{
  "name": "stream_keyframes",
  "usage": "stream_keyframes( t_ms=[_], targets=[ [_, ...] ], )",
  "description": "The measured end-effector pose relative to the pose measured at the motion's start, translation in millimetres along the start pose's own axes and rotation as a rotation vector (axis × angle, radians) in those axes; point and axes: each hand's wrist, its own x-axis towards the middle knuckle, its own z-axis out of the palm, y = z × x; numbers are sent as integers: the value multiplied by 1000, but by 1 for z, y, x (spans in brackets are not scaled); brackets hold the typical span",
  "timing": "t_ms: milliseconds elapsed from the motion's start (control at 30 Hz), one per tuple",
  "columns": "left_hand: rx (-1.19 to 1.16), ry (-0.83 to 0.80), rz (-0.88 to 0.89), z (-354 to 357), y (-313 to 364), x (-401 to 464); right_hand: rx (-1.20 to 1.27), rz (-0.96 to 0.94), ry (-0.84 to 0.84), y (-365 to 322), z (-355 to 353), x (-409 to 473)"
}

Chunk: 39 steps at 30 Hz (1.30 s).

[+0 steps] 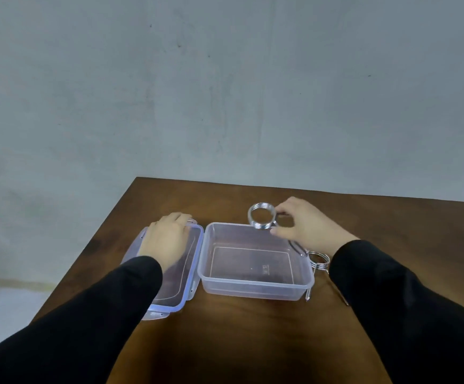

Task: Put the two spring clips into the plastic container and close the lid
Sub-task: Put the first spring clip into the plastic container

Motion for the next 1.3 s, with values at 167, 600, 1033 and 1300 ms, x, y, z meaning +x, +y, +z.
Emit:
stream_keyframes(
  t_ms=[167, 600, 1033, 1300],
  targets=[
    [-38, -120, 0, 36, -14, -15, -157, -13, -221, -27, 59, 17],
    [0, -207, -59, 68, -21, -30, -191, 10, -333, -45, 119, 30],
    [38, -226, -57, 67, -15, -31, -196, 3, -295, -44, 119, 30],
    [24, -228, -63, 65, -14, -32, -171, 23, -310, -43, 116, 29]
  ],
)
